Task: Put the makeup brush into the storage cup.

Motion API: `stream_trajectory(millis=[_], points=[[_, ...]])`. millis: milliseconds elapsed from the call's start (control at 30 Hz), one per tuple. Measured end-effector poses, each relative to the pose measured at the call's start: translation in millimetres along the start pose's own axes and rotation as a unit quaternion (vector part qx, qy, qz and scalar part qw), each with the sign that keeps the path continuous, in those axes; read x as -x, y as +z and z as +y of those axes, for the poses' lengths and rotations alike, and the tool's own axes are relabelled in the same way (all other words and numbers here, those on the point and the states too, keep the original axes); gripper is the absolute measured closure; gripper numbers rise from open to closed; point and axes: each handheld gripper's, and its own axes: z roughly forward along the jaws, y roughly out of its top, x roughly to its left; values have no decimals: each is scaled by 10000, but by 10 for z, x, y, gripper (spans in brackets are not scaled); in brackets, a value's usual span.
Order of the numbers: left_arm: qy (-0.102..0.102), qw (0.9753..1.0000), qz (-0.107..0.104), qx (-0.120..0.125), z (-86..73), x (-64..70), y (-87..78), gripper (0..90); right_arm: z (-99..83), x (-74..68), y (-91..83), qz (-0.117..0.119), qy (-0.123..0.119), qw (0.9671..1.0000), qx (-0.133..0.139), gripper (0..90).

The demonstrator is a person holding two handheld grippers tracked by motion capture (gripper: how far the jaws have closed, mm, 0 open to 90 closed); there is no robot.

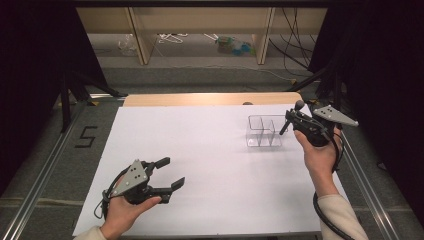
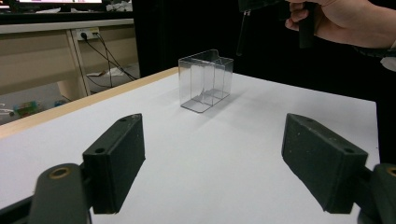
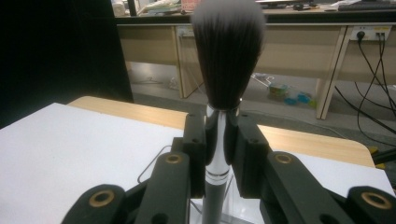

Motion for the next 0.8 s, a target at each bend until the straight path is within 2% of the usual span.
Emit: stream_trajectory(millis=[67, 133, 333, 367, 433, 500, 567, 700, 800], points=[[17, 10000, -4, -3, 1, 0, 0, 211, -3, 5, 14, 10, -5, 10000, 81, 777], [15, 10000, -5, -2, 1, 0, 0, 211, 6, 8, 9, -13, -17, 10000, -15, 777], [-45, 10000, 5, 1, -3, 4, 2, 211, 3, 26, 37, -39, -7, 10000, 59, 777], [-36, 10000, 2, 0, -3, 3, 2, 211, 7, 31, 31, -68, -28, 10000, -24, 777], [-31, 10000, 2, -1, -3, 3, 2, 211, -2, 37, 53, -28, -13, 10000, 67, 777], [15, 10000, -8, -2, 0, -1, 1, 211, 0, 40, 50, -73, -25, 10000, -62, 777], [9, 10000, -6, 1, 0, -1, 1, 211, -5, 47, 67, -40, -35, 10000, 3, 777], [-33, 10000, 4, 0, -3, 2, 2, 211, 4, 44, 79, -56, 10, 10000, -16, 777], [-27, 10000, 2, 1, -2, 1, 1, 211, 8, 53, 91, -91, -55, 9999, -52, 776]])
